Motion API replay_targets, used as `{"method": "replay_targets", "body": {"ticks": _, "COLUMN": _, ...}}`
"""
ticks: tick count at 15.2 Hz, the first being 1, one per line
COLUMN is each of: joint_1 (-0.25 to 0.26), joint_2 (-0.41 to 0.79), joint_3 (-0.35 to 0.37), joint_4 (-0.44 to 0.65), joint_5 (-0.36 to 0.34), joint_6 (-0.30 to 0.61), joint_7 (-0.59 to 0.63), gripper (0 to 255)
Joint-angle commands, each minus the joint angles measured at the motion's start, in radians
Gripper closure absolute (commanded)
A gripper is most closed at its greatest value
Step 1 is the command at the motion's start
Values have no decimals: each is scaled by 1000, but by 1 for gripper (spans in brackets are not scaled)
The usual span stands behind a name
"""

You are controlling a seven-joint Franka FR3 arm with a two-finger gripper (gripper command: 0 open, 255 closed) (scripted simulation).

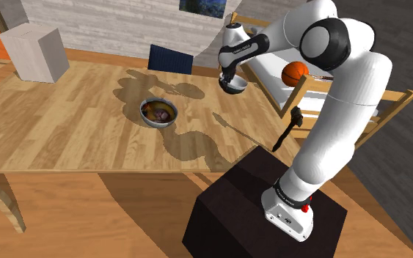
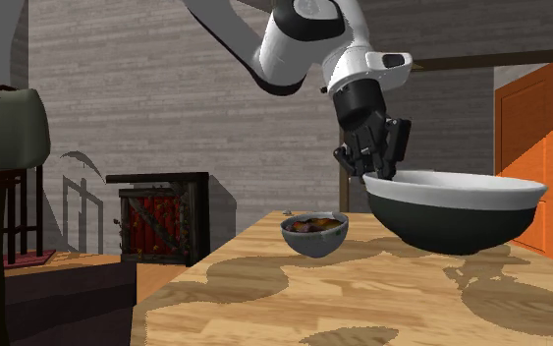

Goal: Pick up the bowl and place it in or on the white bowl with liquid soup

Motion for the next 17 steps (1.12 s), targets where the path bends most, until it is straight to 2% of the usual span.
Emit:
{"method": "replay_targets", "body": {"ticks": 1, "joint_1": -1, "joint_2": -13, "joint_3": 0, "joint_4": 11, "joint_5": 3, "joint_6": -22, "joint_7": -9, "gripper": 255}}
{"method": "replay_targets", "body": {"ticks": 2, "joint_1": -1, "joint_2": -15, "joint_3": 0, "joint_4": 13, "joint_5": 4, "joint_6": -26, "joint_7": -11, "gripper": 255}}
{"method": "replay_targets", "body": {"ticks": 9, "joint_1": 101, "joint_2": -10, "joint_3": 55, "joint_4": 45, "joint_5": -14, "joint_6": -99, "joint_7": 141, "gripper": 255}}
{"method": "replay_targets", "body": {"ticks": 17, "joint_1": 213, "joint_2": 48, "joint_3": 117, "joint_4": 154, "joint_5": -17, "joint_6": -200, "joint_7": 294, "gripper": 255}}
